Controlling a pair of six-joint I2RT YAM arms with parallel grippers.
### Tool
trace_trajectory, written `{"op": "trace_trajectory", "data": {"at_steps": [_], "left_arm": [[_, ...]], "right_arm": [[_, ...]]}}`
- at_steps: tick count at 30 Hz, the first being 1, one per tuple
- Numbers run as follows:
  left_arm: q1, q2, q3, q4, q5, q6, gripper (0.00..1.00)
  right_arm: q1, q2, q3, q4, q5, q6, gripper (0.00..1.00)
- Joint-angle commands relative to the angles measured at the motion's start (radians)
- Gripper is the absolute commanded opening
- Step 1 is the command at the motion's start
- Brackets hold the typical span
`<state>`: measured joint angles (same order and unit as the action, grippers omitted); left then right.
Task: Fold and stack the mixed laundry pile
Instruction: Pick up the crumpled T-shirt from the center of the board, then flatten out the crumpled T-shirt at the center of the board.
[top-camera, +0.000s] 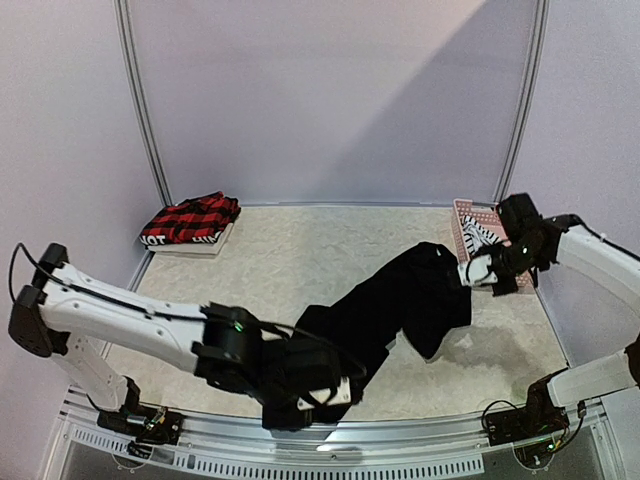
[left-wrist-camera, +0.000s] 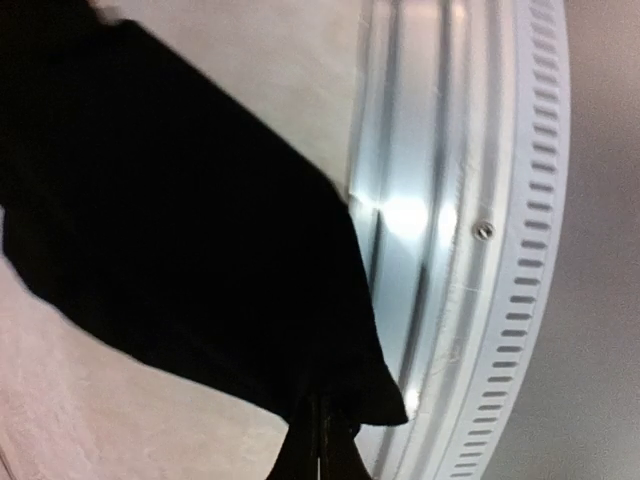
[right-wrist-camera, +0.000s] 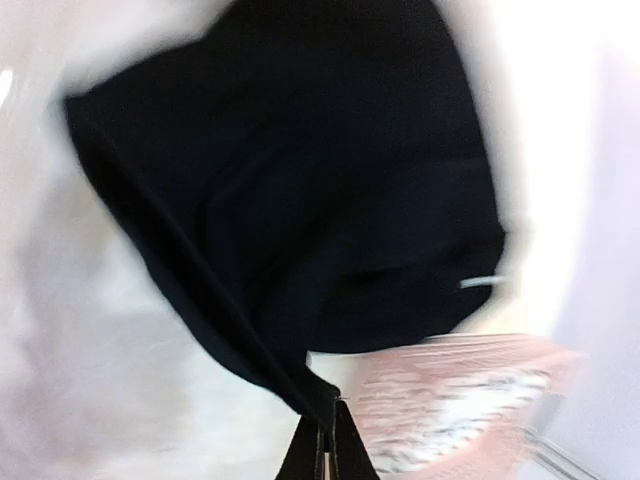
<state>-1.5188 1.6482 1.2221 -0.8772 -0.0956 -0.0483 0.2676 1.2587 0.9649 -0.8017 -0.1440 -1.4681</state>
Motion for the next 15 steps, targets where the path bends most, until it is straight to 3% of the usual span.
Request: {"op": "trace_trajectory", "data": {"at_steps": [1, 8, 12, 15], "left_arm": [[0.124, -0.195, 0.005, -0.047, -0.151, -0.029, 0.0], [0.345, -0.431, 0.151, -0.149, -0.536, -0.053, 0.0], [0.413, -0.48, 0.228, -0.114, -0.781, 0.039, 0.0], [0.448, -0.46, 0.299, -0.028, -0.868, 0.155, 0.0]], "right_arm": [[0.006, 0.038, 0.236, -0.149, -0.212, 0.282, 0.0], [-0.027, 0.185, 0.632, -0.103, -0.169, 0.646, 0.0], [-0.063, 0.277, 0.883, -0.075, -0.126, 0.845, 0.0], [-0.098, 0.345, 1.087, -0.056, -0.126, 0.978, 0.0]]}}
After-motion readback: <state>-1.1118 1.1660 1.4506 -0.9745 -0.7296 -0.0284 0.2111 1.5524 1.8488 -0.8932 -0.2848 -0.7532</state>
